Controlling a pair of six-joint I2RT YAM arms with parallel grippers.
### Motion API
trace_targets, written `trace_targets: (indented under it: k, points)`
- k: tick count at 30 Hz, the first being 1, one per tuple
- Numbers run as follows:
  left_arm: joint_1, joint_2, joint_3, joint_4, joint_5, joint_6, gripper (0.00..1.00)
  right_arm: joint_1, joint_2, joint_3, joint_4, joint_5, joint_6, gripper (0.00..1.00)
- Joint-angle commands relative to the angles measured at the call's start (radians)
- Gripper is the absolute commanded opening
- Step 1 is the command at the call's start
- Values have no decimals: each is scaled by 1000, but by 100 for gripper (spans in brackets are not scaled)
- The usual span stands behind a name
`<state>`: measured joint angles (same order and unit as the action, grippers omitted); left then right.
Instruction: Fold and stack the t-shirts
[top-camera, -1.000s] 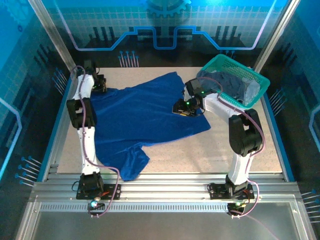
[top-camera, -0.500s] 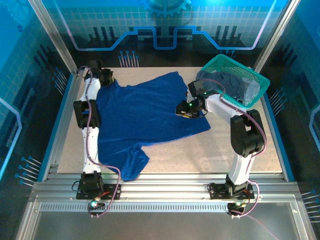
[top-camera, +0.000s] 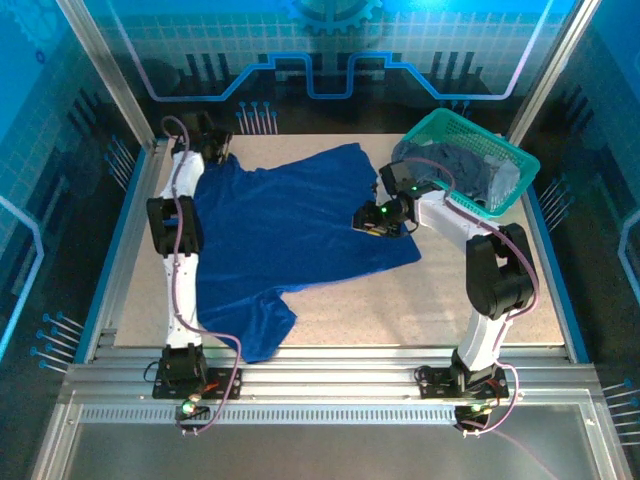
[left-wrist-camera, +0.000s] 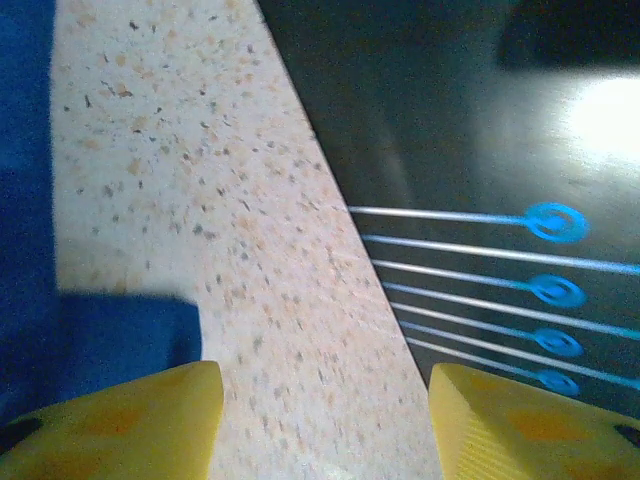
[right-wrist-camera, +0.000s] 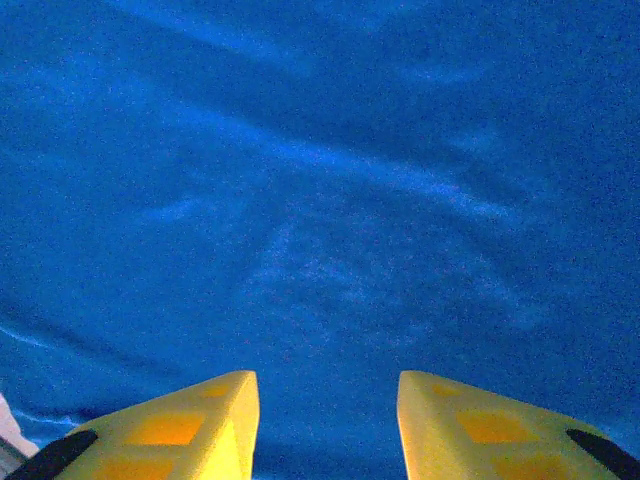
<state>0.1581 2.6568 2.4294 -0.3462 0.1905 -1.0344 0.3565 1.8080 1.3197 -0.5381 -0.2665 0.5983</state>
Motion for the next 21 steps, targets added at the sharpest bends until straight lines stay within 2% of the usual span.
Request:
trace_targets:
  k: [1,5,10,15,21]
  points:
    - [-2,-315,-193,-73,-98,65,57,-21,-5,12,51,-5,28,43]
    - [12,-555,-581,-131,-118,-32,46,-39,67,61,30,31,70,41]
    - [17,-678,-869,-210,-85,-100,31,-34,173,146,-44,60,78,40]
    - [36,-603,-894,-228,-74,-70,29,-9,257,202,-100,85,80,40]
    - [35,-459,-737,-223,-66,-40,30,5,303,233,-137,133,70,39]
